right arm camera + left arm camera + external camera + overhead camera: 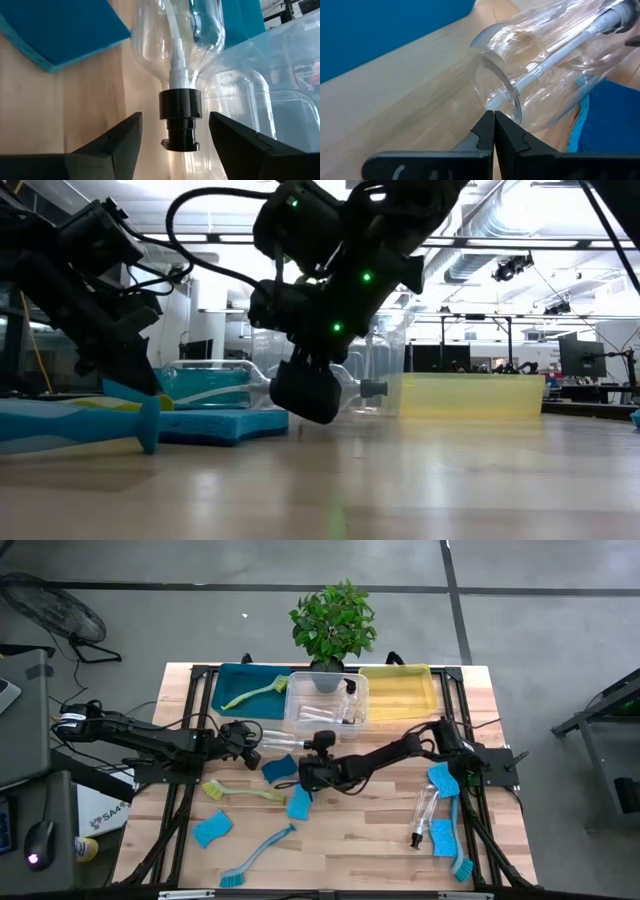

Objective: Pick & Place Kitchen Sink Supplies
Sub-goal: Put the transparent soap dispenser into the transparent bin

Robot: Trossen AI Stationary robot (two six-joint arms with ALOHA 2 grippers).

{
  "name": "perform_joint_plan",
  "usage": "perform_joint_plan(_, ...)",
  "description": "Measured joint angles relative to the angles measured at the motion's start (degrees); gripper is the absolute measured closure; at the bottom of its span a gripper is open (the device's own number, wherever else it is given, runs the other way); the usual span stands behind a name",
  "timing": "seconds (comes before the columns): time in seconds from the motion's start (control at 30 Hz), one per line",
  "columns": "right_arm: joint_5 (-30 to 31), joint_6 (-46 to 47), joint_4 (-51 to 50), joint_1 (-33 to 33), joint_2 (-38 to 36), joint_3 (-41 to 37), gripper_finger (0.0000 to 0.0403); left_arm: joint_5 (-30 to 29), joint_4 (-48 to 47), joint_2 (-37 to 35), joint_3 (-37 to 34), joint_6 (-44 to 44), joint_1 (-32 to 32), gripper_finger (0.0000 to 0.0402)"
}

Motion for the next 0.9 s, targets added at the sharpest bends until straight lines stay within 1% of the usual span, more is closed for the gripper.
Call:
perform_joint_plan(0.13,-1.4,-1.1,0.0,-0.7,0.0,0.0,0.0178,-0.2,0.0,0.0,0.0,0.2,0.0,0.0402)
perform_joint_plan(0.33,-1.2,-3.2,0.0,-0.9,0.0,0.0,0.0182,-0.4,0.0,0.0,0.0,0.2,0.0,0.0402)
perform_joint_plan(0.43,-1.5,-3.9,0.0,-0.9,0.0,0.0,0.0196,-0.5,0.0,0.0,0.0,0.2,0.0,0.0402)
perform_joint_plan(0.73,-1.6,-3.9,0.1,-1.8,0.0,0.0,0.0255,0.0,-0.1,0.0,0.0,0.2,0.0,0.0402)
perform_joint_plan(0.9,-3.4,-4.0,0.0,-2.4,-0.1,0.0,0.0264,0.0,-0.2,0.0,0.0,0.2,0.0,0.0402)
